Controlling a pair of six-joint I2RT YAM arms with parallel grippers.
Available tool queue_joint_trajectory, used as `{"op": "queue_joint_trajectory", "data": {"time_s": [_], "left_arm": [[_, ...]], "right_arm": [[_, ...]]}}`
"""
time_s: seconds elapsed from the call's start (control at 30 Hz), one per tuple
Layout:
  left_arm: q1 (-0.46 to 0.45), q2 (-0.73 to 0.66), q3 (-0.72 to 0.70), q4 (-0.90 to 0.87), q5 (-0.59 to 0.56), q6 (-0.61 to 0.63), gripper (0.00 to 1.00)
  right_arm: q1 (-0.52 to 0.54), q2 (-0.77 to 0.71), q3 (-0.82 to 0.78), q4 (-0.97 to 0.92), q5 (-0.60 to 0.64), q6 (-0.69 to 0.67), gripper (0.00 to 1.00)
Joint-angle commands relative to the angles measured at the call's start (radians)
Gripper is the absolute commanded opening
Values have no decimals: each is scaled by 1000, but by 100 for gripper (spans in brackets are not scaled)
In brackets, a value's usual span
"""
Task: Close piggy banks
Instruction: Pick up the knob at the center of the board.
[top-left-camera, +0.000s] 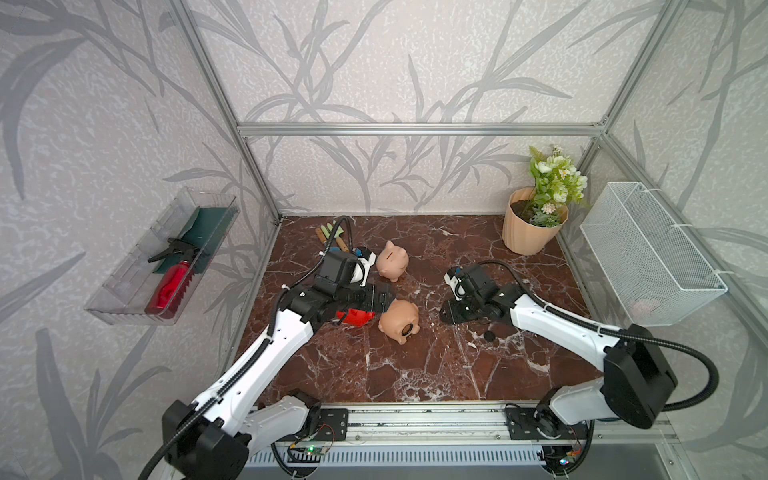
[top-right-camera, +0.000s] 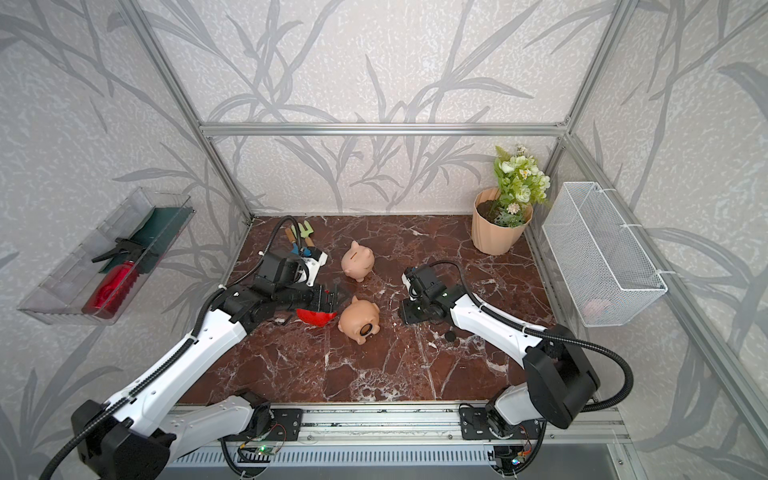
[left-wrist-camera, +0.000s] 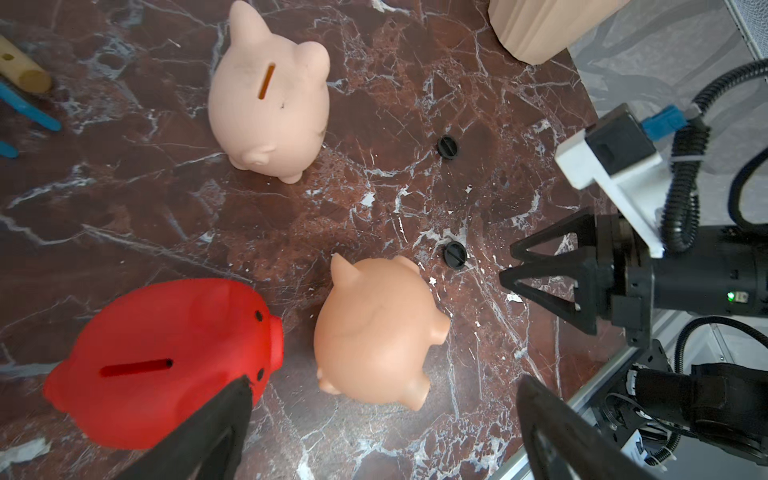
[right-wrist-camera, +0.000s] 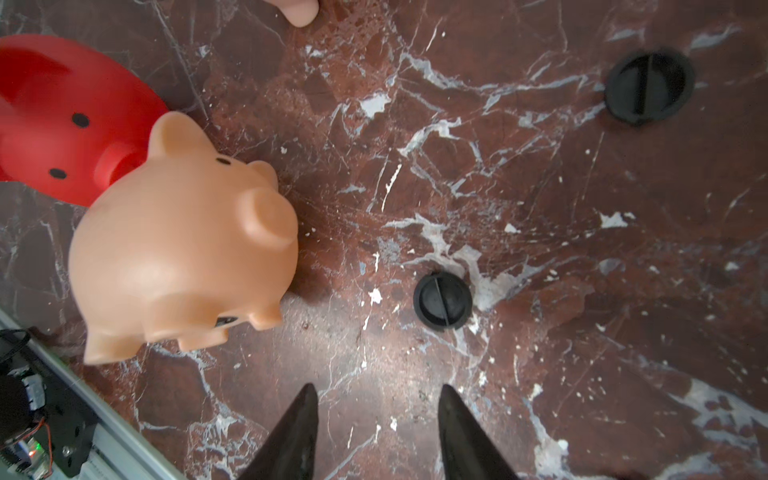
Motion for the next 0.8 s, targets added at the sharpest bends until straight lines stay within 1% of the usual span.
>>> {"op": "queue_joint_trajectory", "data": {"time_s": [0.0,0.2,0.37,0.77], "left_arm": [[-3,-59,-44,-22,-75,-12,99],[-2,-108,-77,-52,-104,-20,99],[-2,-107,-87,-48,-100,-21,99],[-1,-83,-83,-44,-99,-19,99]], "right_arm": [[9,73,55,-82,28,-50,41],[15,186,145,-140,58,-81,33],[18,257,200,-186,89,-84,32],[22,334,258,-234,112,-72,32]]}}
